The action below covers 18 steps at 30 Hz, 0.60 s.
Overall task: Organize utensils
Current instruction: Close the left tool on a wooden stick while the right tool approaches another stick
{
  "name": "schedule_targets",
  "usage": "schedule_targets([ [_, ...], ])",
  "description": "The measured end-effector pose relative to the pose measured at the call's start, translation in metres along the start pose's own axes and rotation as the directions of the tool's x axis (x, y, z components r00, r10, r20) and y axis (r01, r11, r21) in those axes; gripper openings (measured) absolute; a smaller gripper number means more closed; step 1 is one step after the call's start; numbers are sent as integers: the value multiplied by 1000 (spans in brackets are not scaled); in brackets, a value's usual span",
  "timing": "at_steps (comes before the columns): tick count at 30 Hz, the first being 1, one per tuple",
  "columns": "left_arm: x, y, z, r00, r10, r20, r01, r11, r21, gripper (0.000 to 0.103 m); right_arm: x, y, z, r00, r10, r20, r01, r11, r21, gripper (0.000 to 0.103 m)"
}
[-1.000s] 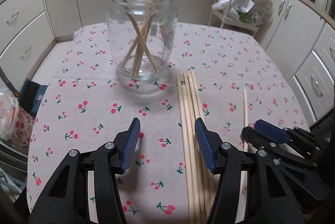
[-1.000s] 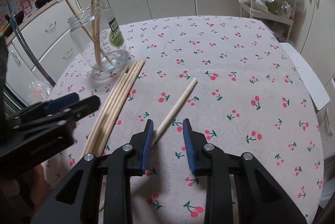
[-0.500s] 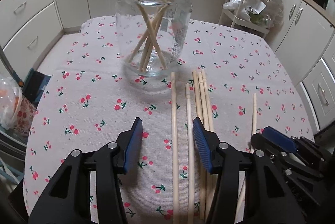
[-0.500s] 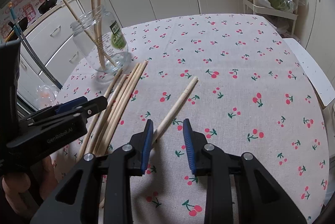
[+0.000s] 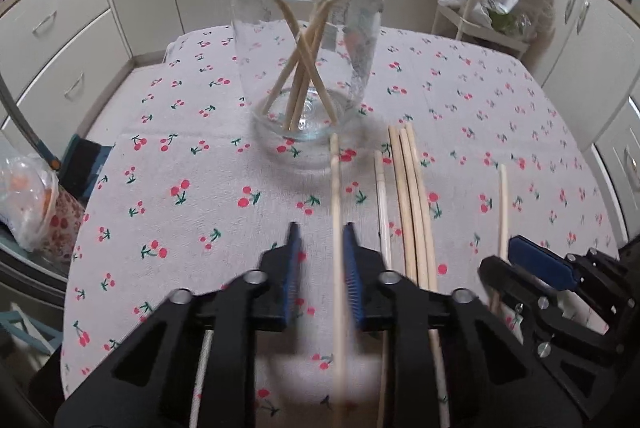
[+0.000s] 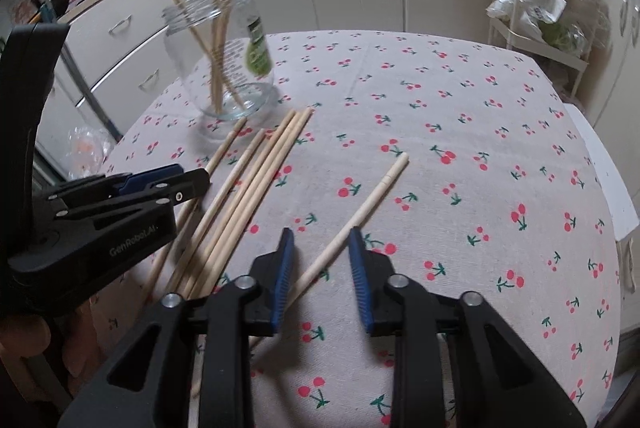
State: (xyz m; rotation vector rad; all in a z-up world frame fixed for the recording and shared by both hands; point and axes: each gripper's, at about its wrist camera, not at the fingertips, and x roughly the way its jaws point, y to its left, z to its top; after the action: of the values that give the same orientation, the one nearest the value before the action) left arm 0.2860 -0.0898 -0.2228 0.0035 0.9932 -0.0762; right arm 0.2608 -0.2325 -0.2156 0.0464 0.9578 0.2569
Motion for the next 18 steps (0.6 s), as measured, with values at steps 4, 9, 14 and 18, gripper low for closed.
schedule_targets([
  [4,-8,10,-9,999,-46,-27,46,999,-18,5,-7,2,-6,998,43,-42,-44,999,-28,15],
  [9,-10,12,-8,995,-85,-52,86,996,18,6,-12,-23,-5,995,78,-63,-73,995,72,13],
  [14,-1,6,6,996,-77,-43,77,997,18,6,-6,-20,3,997,51,-59,-47,996,78,25],
  [18,10,3,18,997,-62,-36,62,998,13,8,-1,-16,11,999,19,-49,-15,998,67,26],
])
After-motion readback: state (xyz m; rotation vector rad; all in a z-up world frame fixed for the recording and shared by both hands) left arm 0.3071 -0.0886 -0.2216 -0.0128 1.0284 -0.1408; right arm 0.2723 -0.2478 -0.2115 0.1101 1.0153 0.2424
